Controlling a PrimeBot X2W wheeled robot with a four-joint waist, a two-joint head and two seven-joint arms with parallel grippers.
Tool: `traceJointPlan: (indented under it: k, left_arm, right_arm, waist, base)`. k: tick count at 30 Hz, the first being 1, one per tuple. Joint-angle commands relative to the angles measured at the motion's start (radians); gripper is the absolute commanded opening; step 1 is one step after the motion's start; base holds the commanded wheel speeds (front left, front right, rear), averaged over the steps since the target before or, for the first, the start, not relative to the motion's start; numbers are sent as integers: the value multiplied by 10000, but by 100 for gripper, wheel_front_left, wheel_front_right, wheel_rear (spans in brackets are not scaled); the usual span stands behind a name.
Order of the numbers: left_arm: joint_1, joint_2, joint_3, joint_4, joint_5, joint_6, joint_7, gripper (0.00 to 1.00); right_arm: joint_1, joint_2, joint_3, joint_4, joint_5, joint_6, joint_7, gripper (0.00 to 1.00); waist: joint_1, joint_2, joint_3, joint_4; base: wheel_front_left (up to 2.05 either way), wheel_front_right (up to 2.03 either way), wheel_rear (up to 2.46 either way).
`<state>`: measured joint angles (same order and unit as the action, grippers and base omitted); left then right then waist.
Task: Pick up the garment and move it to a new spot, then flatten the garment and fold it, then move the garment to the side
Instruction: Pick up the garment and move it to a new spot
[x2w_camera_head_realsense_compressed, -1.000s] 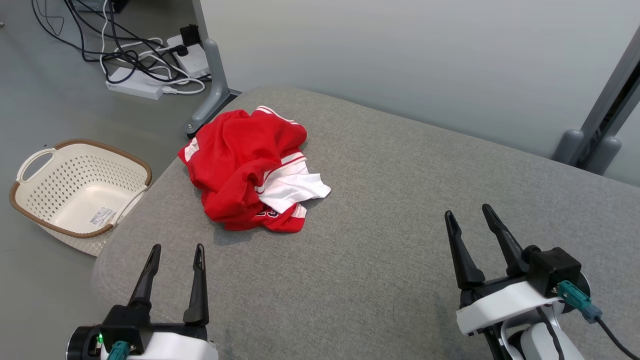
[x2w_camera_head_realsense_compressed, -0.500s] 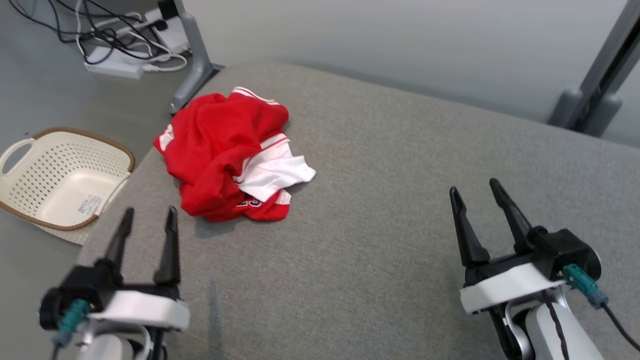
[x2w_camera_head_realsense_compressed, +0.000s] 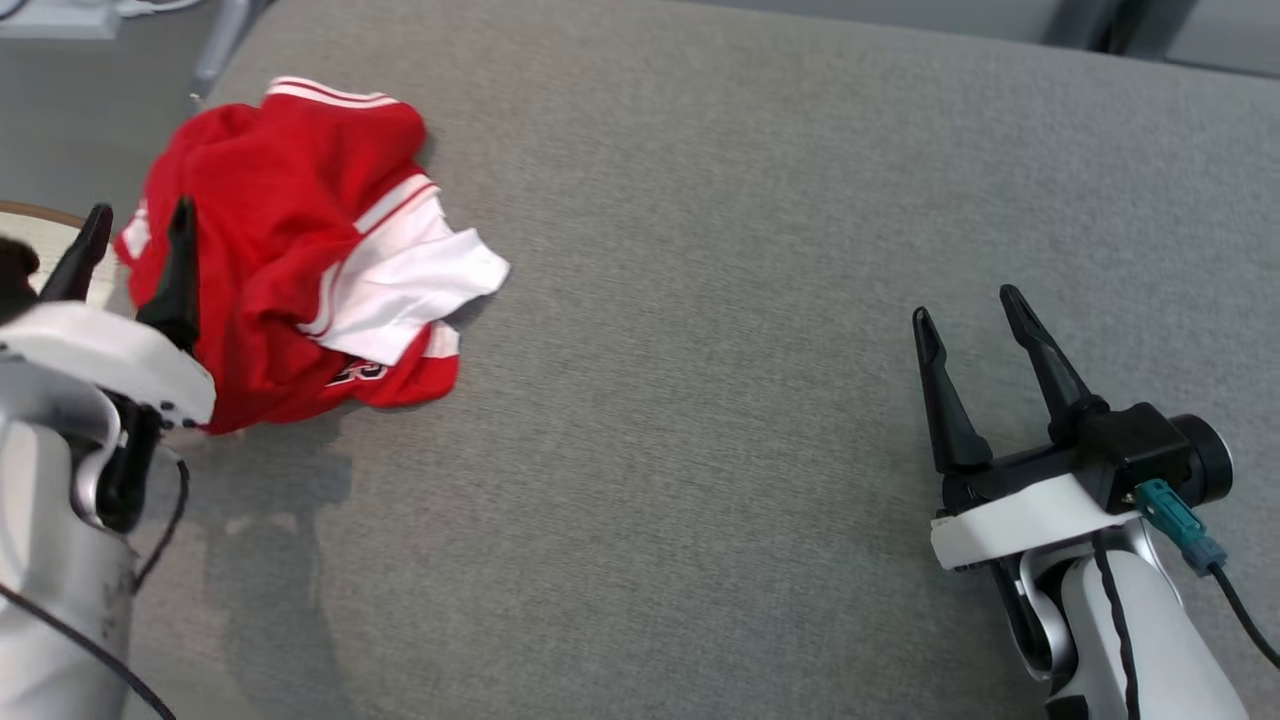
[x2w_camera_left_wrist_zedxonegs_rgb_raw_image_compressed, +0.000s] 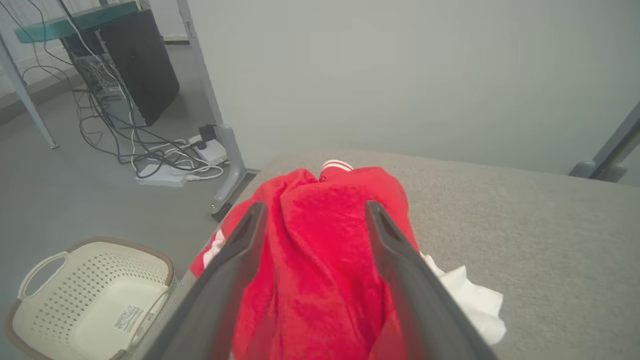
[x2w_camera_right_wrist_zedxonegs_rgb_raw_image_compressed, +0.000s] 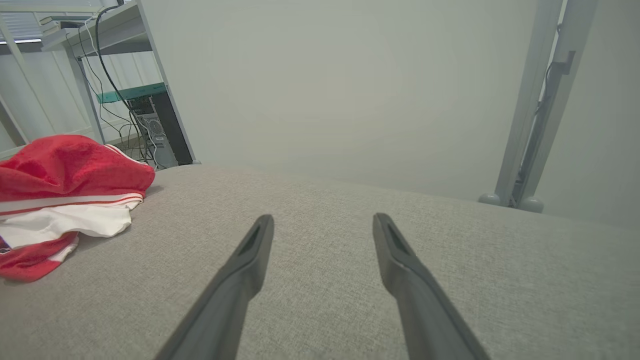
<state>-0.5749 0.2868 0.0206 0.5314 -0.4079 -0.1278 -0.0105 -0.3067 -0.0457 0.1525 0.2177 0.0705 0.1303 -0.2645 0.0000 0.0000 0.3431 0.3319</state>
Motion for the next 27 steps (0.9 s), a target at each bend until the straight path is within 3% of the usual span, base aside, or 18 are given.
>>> traceJointPlan:
  k: [1, 9, 14, 27]
  left_arm:
    - [-369, 326, -332, 74, -160, -28, 340, 100]
    - [-1466, 1652, -1703, 774, -2130, -28, 2439, 100]
    - [-1953, 2182, -2375, 1386, -2527, -30, 2788, 100]
    - [-2597, 2379, -3604, 2921, -3068, -30, 2910, 100]
  right_arm:
    - [-181, -89, -6, -59, -46, 8, -9, 100]
    - [-346, -86, 176, -195, 16, 8, -9, 100]
    - [-354, -83, 348, -205, 40, 8, -9, 100]
    - [-516, -85, 541, -126, 69, 5, -7, 100]
  waist:
    - [0, 0, 440, -409]
    - [0, 0, 943, -883]
    - [0, 0, 1135, -1106]
    - [0, 0, 1468, -1349]
  base:
    - [0, 0, 0]
    - [0, 0, 0]
    - [0, 0, 0]
    - [0, 0, 0]
